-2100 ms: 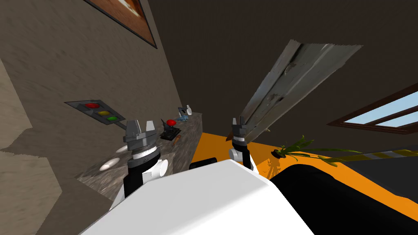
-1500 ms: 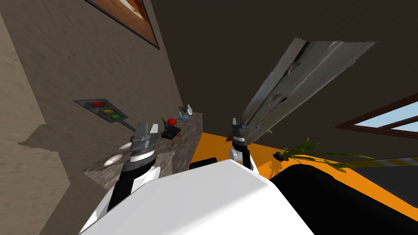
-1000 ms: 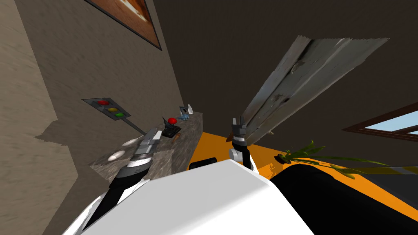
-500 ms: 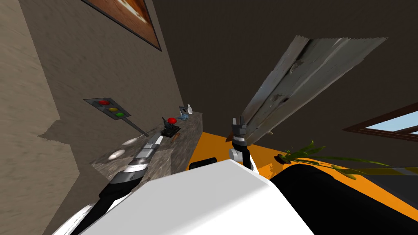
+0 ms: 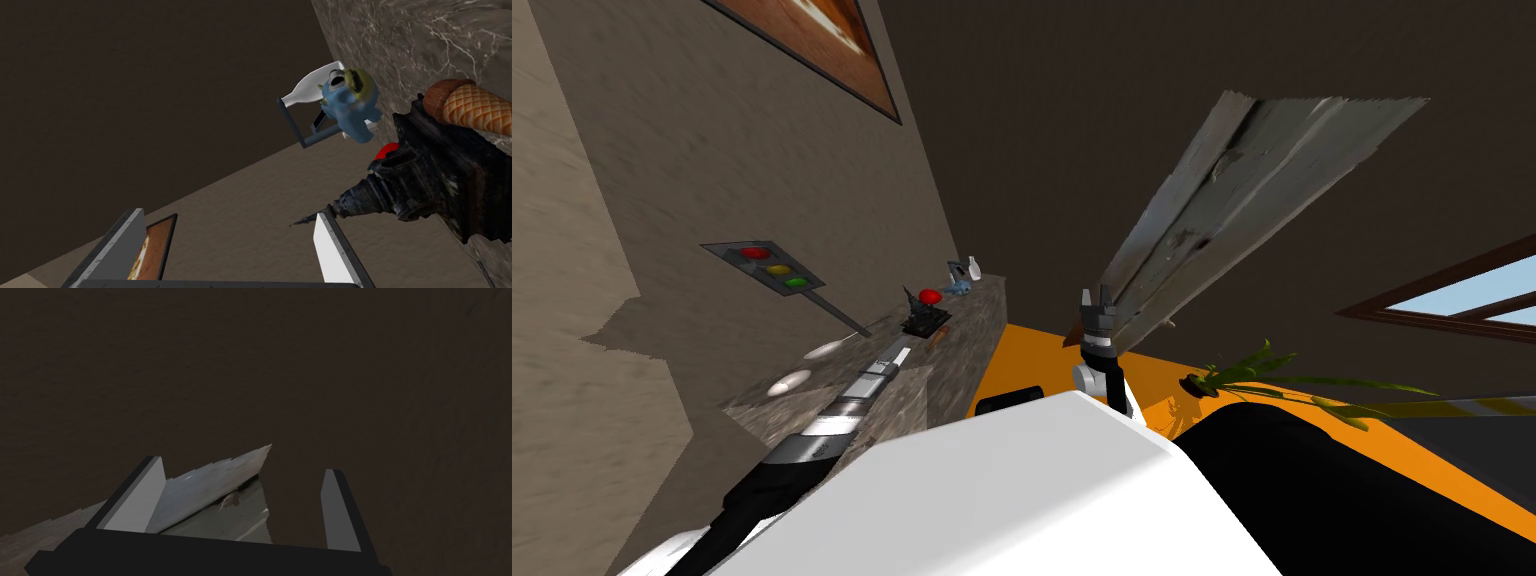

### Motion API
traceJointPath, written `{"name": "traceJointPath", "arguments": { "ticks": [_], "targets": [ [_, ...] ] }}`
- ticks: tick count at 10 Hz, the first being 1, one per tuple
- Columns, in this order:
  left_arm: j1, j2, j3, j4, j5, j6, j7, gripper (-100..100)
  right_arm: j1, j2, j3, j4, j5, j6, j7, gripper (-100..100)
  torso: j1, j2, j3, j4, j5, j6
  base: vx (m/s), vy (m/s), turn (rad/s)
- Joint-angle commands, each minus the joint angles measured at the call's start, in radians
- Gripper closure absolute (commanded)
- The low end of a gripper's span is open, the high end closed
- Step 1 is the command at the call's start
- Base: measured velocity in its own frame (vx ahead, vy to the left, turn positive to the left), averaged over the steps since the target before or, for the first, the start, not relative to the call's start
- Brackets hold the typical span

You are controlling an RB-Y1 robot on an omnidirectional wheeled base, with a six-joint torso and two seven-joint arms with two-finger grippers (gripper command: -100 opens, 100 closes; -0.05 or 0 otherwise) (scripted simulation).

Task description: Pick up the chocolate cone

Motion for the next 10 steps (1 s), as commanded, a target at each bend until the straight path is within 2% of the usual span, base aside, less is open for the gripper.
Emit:
{"name": "traceJointPath", "arguments": {
  "ticks": [1,3,4,8,9,10],
  "targets": [
    [0.028,0.05,-0.001,0.004,-0.004,0.036,0.017,-100,0.0,0.0,0.0,0.0,0.0,0.0,0.0,0,0.0,0.0,0.0,0.0,0.0,0.0,-0.006,-0.008,-0.077],
    [0.066,0.107,0.005,0.016,-0.005,0.07,0.04,-100,0.0,0.0,0.0,0.0,0.0,0.0,0.0,0,0.001,0.0,0.0,0.0,0.0,0.0,-0.007,0.002,-0.088],
    [0.066,0.115,0.005,0.016,-0.005,0.07,0.04,-100,0.0,0.0,0.0,0.0,0.0,0.0,0.0,0,0.001,0.0,0.0,0.0,0.0,0.0,-0.004,0.008,-0.041],
    [0.141,0.237,0.014,0.048,-0.007,0.131,0.077,-100,0.0,0.0,0.0,0.0,0.0,0.0,0.0,0,0.003,-0.001,0.0,0.0,0.001,0.0,-0.002,0.026,-0.15],
    [0.141,0.245,0.014,0.048,-0.007,0.131,0.077,-100,0.0,0.0,0.0,0.0,0.0,0.0,0.0,0,0.004,0.0,0.0,0.0,0.001,0.0,-0.006,0.034,-0.051],
    [0.16,0.283,0.016,0.058,-0.008,0.145,0.085,-100,0.0,0.0,0.0,0.0,0.0,0.0,0.0,0,0.003,0.0,0.0,0.0,0.001,0.0,-0.004,0.027,-0.13]
  ]
}}
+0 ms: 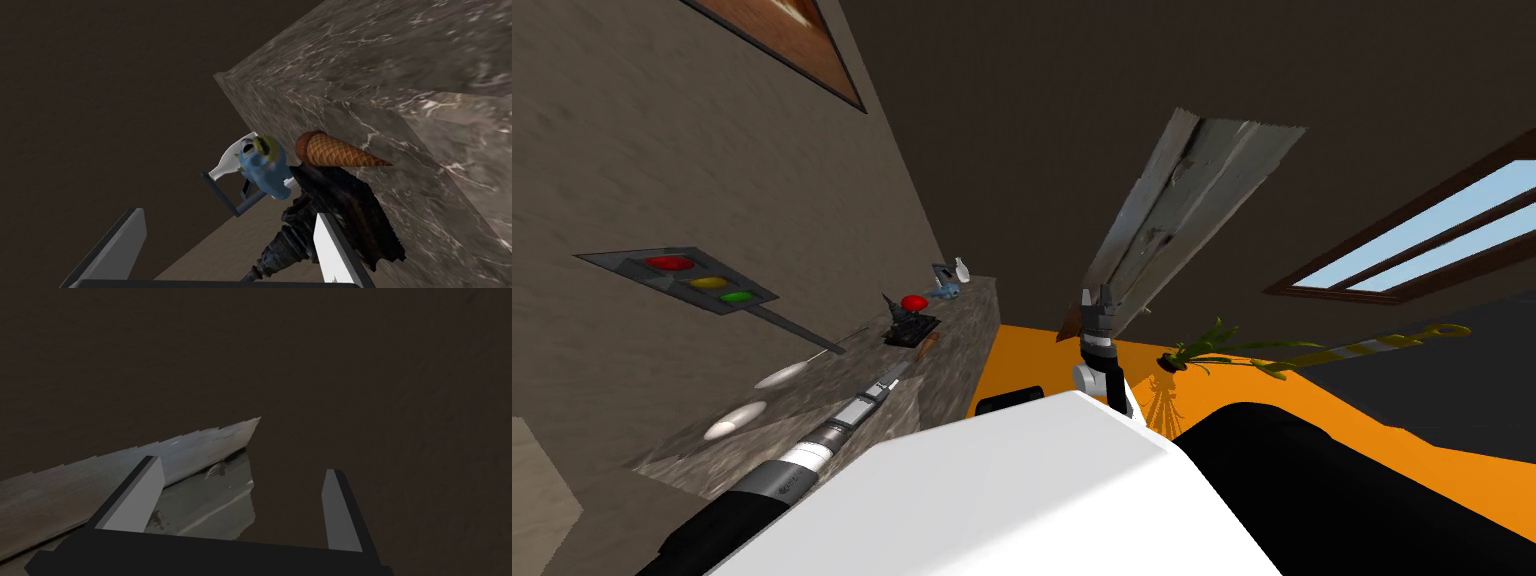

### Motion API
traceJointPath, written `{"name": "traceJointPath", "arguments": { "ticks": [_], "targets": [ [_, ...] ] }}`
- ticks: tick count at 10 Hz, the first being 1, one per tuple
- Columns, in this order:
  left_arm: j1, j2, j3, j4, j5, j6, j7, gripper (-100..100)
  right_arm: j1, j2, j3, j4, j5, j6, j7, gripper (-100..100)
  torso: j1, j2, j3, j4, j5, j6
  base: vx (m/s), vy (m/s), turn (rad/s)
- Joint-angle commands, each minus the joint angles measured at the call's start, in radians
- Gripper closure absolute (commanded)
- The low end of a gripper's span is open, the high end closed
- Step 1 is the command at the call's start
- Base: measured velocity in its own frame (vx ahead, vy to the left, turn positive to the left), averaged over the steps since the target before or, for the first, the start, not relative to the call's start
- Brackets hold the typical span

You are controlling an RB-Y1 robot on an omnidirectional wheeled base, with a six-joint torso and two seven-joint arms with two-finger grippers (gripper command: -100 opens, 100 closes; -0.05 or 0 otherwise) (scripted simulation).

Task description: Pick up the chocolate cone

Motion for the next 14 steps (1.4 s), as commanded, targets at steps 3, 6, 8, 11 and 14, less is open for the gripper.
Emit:
{"name": "traceJointPath", "arguments": {
  "ticks": [3,6,8,11,14],
  "targets": [
    [0.048,0.098,0.001,0.032,-0.006,0.035,0.016,-100,0.0,0.0,0.0,0.0,0.0,0.0,0.0,0,0.001,0.0,0.0,0.0,0.0,-0.001,-0.01,0.039,-0.167],
    [0.088,0.174,0.003,0.061,-0.012,0.062,0.027,-100,0.0,0.0,0.0,0.0,0.0,0.0,0.0,0,0.0,0.0,0.0,0.0,0.0,0.0,-0.015,0.037,-0.192],
    [0.109,0.231,0.004,0.077,-0.016,0.075,0.032,-100,0.0,0.0,0.0,0.0,0.0,0.0,0.0,0,0.002,0.001,0.0,0.0,0.0,-0.001,-0.027,0.048,-0.163],
    [0.13,0.294,0.005,0.093,-0.02,0.087,0.036,-100,0.0,0.0,0.0,0.0,0.0,0.0,0.0,0,0.001,0.001,0.001,0.0,0.0,0.0,-0.028,0.037,-0.165],
    [0.17,0.38,0.008,0.127,-0.029,0.109,0.042,-100,0.0,0.0,0.0,0.0,0.0,0.0,0.0,0,0.001,0.001,0.0,0.0,0.0,-0.001,-0.027,0.042,-0.205]
  ]
}}
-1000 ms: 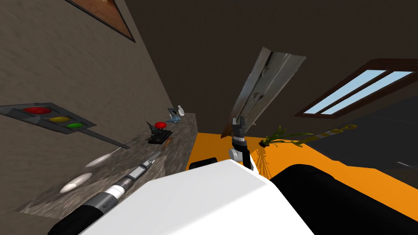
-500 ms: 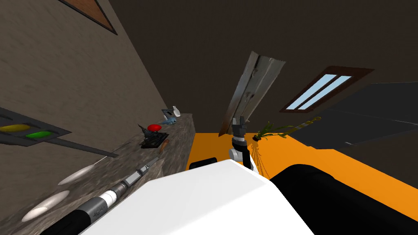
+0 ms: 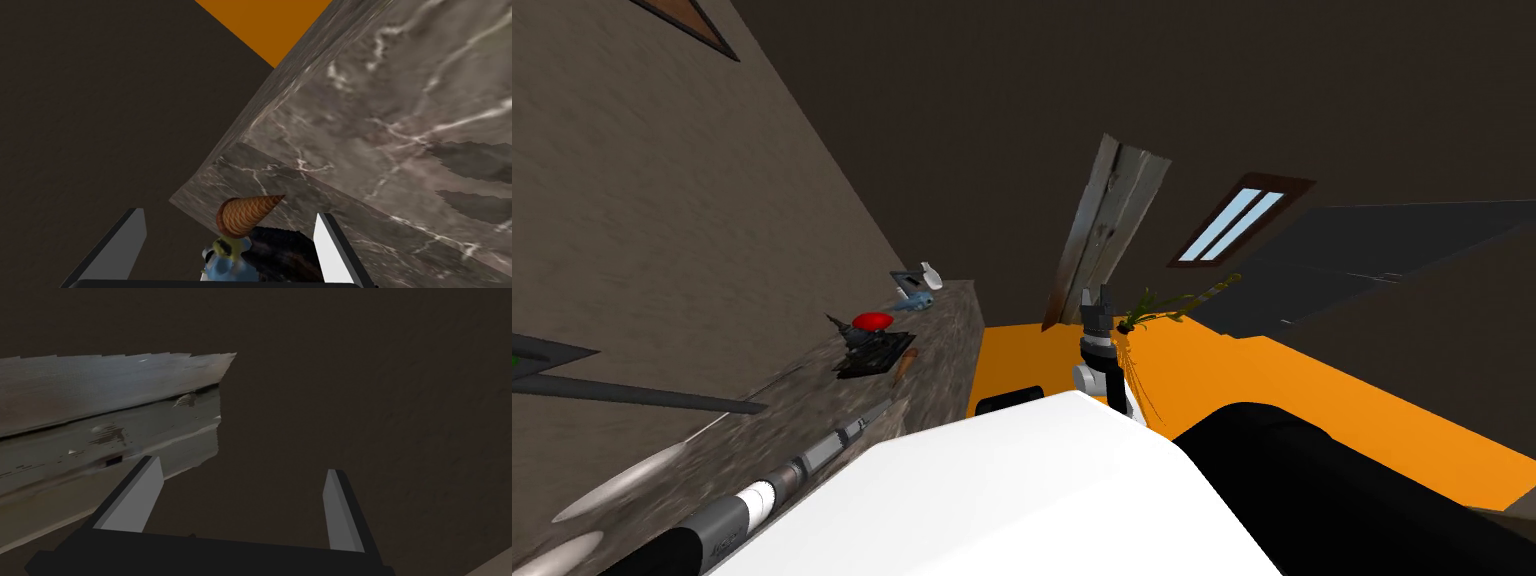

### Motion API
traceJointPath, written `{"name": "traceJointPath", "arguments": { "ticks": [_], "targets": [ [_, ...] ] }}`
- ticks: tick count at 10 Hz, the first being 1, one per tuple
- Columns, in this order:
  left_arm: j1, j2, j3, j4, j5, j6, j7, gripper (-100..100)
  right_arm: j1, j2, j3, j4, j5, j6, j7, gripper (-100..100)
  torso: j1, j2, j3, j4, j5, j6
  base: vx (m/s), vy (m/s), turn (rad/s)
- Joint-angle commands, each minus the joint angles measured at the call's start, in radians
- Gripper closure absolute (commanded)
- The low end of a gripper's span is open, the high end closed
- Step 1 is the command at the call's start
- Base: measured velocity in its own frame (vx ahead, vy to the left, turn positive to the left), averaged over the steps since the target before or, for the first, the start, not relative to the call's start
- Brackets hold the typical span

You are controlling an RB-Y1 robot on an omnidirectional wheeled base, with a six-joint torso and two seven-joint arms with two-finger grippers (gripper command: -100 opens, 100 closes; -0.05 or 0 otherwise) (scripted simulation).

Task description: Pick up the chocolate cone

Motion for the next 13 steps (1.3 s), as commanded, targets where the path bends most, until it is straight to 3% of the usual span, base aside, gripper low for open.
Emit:
{"name": "traceJointPath", "arguments": {
  "ticks": [1,2,3,4,6,8,9,11,13],
  "targets": [
    [0.008,0.031,0.0,0.011,-0.002,0.004,0.002,-100,0.0,0.0,0.0,0.0,0.0,0.0,0.0,0,0.0,0.0,0.0,0.0,0.0,0.0,-0.021,0.042,-0.145],
    [0.027,0.069,0.002,0.027,-0.007,0.014,0.005,-100,0.0,0.0,0.0,0.0,0.0,0.0,0.0,0,0.0,0.0,0.0,0.0,0.0,-0.001,-0.019,0.037,-0.292],
    [0.027,0.078,0.002,0.027,-0.007,0.014,0.005,-100,0.0,0.0,0.0,0.0,0.0,0.0,0.0,0,0.0,-0.001,0.0,0.0,0.0,0.0,-0.022,0.031,-0.158],
    [0.045,0.123,0.003,0.043,-0.012,0.023,0.007,-100,0.0,0.0,0.0,0.0,0.0,0.0,0.0,0,-0.001,-0.001,0.0,0.0,0.0,-0.001,-0.021,0.039,-0.24],
    [0.062,0.167,0.005,0.058,-0.016,0.03,0.009,-100,0.0,0.0,0.0,0.0,0.0,0.0,0.0,0,0.001,-0.001,0.0,0.0,0.0,0.001,-0.02,0.059,-0.3],
    [0.088,0.238,0.008,0.085,-0.024,0.041,0.013,-100,0.0,0.0,0.0,0.0,0.0,0.0,0.0,0,0.0,-0.002,-0.001,0.0,0.0,0.0,0.008,0.047,-0.319],
    [0.088,0.248,0.008,0.085,-0.024,0.041,0.013,-100,0.0,0.0,0.0,0.0,0.0,0.0,0.0,0,0.001,-0.003,-0.002,-0.001,0.0,0.0,0.008,0.048,-0.144],
    [0.104,0.314,0.01,0.104,-0.028,0.046,0.016,-100,0.0,0.0,0.0,0.0,0.0,0.0,0.0,0,0.0,-0.004,-0.003,-0.001,0.0,0.0,0.04,0.049,-0.316],
    [0.112,0.353,0.011,0.113,-0.03,0.045,0.02,-100,0.0,0.0,0.0,0.0,0.0,0.0,0.0,0,0.002,-0.007,-0.004,-0.002,0.001,-0.001,0.068,0.08,-0.232]
  ]
}}
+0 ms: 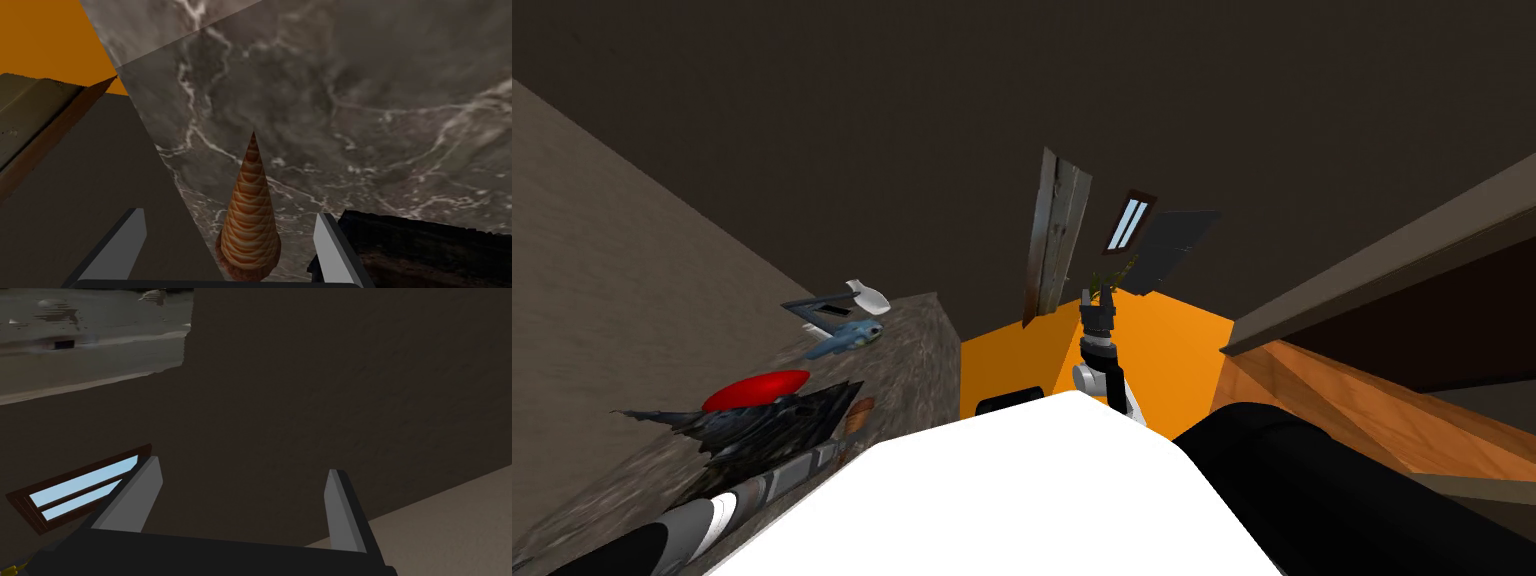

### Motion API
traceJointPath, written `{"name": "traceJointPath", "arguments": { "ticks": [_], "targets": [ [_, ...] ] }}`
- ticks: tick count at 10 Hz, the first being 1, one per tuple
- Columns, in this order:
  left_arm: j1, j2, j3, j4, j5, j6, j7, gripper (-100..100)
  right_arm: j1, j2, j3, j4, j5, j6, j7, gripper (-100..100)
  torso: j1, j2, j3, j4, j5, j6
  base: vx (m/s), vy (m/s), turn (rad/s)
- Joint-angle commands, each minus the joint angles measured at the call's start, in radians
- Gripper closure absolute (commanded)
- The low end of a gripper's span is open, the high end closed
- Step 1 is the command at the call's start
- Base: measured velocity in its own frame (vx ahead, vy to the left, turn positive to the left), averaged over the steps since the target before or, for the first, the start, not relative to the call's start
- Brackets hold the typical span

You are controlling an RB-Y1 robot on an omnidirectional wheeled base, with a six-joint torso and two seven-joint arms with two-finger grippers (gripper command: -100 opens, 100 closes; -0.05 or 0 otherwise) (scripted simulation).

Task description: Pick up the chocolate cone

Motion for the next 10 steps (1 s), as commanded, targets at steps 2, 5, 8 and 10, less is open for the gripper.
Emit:
{"name": "traceJointPath", "arguments": {
  "ticks": [2,5,8,10],
  "targets": [
    [-0.001,0.002,-0.001,0.001,0.0,0.0,0.0,0,0.0,0.0,0.0,0.0,0.0,0.0,0.0,0,-0.003,0.002,0.001,0.0,0.0,-0.001,0.018,0.022,-0.02],
    [-0.05,-0.071,-0.064,0.054,-0.018,-0.023,-0.03,-100,0.0,0.0,0.0,0.0,0.0,0.0,0.0,0,-0.007,0.004,0.002,0.001,-0.001,-0.001,0.023,-0.016,-0.113],
    [-0.055,-0.081,-0.07,0.063,-0.02,-0.03,-0.034,100,0.0,0.0,0.0,0.0,0.0,0.0,0.0,0,-0.007,0.004,0.003,0.001,-0.002,-0.001,0.011,-0.011,-0.031],
    [-0.054,-0.081,-0.07,0.063,-0.02,-0.029,-0.034,100,0.0,0.0,0.0,0.0,0.0,0.0,0.0,0,-0.006,0.005,0.003,0.001,-0.001,-0.001,0.0,0.0,0.0]
  ]
}}
